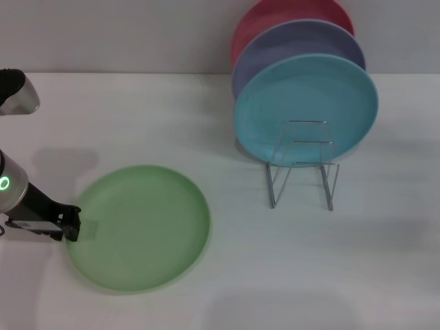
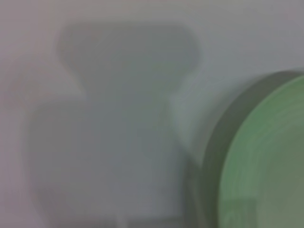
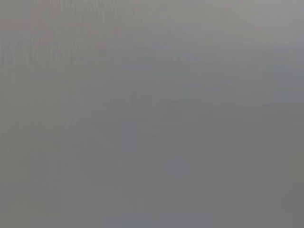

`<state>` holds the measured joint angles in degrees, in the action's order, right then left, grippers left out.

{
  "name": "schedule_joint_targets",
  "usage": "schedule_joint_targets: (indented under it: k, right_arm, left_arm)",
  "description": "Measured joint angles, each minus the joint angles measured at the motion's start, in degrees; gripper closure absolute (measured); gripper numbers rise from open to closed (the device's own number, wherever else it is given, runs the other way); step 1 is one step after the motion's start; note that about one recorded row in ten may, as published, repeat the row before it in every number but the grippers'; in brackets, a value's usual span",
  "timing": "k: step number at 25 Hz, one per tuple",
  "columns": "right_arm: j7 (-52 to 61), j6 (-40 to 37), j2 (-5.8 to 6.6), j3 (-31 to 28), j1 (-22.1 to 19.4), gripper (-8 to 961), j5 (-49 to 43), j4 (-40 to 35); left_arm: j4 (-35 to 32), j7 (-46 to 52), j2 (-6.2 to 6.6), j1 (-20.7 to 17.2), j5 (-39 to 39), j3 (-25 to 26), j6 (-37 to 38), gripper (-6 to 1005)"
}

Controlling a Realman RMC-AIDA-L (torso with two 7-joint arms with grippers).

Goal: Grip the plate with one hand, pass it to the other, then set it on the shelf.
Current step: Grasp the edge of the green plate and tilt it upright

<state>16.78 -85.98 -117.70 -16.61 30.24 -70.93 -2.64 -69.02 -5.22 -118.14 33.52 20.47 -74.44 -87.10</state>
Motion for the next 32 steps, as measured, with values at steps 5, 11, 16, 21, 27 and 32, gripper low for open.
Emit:
schedule_joint_targets:
  k: [5,11,16,21,27,32]
  right_arm:
    - [0.0,-0.2,-0.07,0.0,-0.1,357,0.0,0.0]
    - [0.0,-0.3,-0.25,0.0,-0.4,357,0.0,0.0]
    - [0.3,-0.4,-0.33,0.0,-0.4,357,0.0,0.0]
    - [0.8,-0.4,-0.36,0.0,-0.5,357,0.0,0.0]
    - [0.8,-0.4,-0.36,0.0,-0.5,357,0.0,0.0]
    - [0.8,-0.4,-0.38,0.0,-0.5,357,0.0,0.0]
  left_arm:
    - [-0.2,-0.8,-0.01,0.0,0.1,0.0,0.1,795]
    - [-0.4,-1.7,-0.09,-0.2,0.6,0.0,0.1,908]
    - [-0.6,-2.0,-0.12,-0.2,0.6,0.1,-0.1,958]
    - [-1.2,-2.8,-0.09,-0.2,0.8,0.7,-0.2,966]
    - [-4.1,-3.3,-0.07,-1.2,1.6,3.4,3.9,965]
    - [-4.6,-3.8,-0.05,-2.6,3.9,3.8,12.7,965]
